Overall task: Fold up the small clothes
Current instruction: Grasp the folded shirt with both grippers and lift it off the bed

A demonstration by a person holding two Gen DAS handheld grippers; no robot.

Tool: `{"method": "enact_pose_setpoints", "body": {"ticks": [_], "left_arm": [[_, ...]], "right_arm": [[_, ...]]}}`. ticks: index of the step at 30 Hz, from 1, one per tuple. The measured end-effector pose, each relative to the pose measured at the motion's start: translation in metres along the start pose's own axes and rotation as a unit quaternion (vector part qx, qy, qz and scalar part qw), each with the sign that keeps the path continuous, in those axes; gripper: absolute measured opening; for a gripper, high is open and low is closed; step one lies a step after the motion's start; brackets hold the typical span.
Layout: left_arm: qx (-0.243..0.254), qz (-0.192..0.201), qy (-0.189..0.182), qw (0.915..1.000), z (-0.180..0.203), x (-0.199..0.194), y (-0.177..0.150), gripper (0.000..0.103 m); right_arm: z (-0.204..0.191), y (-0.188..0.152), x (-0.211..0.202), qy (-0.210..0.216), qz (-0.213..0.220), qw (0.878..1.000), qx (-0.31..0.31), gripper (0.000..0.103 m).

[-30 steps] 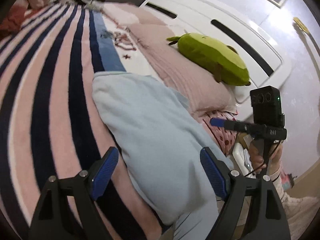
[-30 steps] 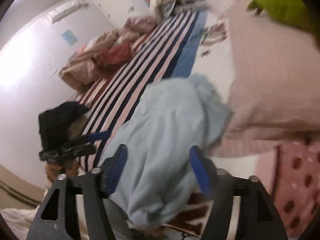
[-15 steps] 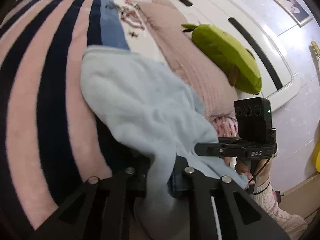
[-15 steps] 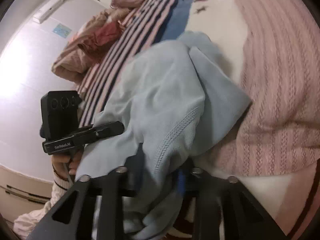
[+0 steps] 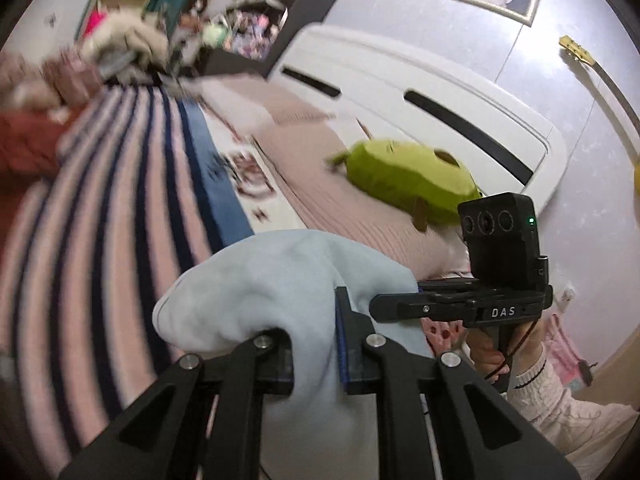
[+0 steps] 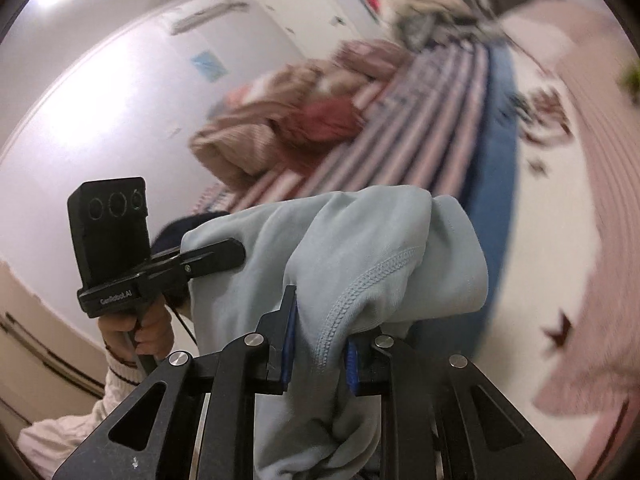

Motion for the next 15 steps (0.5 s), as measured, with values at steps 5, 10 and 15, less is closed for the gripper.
{"method": "enact_pose_setpoints", "body": {"ticks": [5, 10, 15], "left_arm": [[0.021, 0.044, 0.060, 0.9970, 0.000, -0.079, 0.020, 0.011], [0.029, 0.081, 0.133, 0.9873, -0.008, -0.171, 0.022, 0.011], [0.033, 0.112, 0.200, 0.9729, -0.022, -0.255, 0.011, 0.011]], "right_arm": [[-0.077, 0.033, 0.017, 0.046, 0.030, 0.997, -0.052, 0.014], [-0.154, 0.055, 0.048, 0.094, 0.036, 0.991, -0.093, 0.014], [-0.225, 0.066, 0.086, 0.138, 0.029, 0.982, -0.126, 0.014]]}}
Point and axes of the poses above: each gripper's, at about its wrist camera, not at the fingertips, and x roughly the way its jaws point, z to its right, y to its top, the point moved 2 cm from there along x, roughly the way its jaws point, and after that the axes turned 4 degrees about -y, right-handed, at the moved point
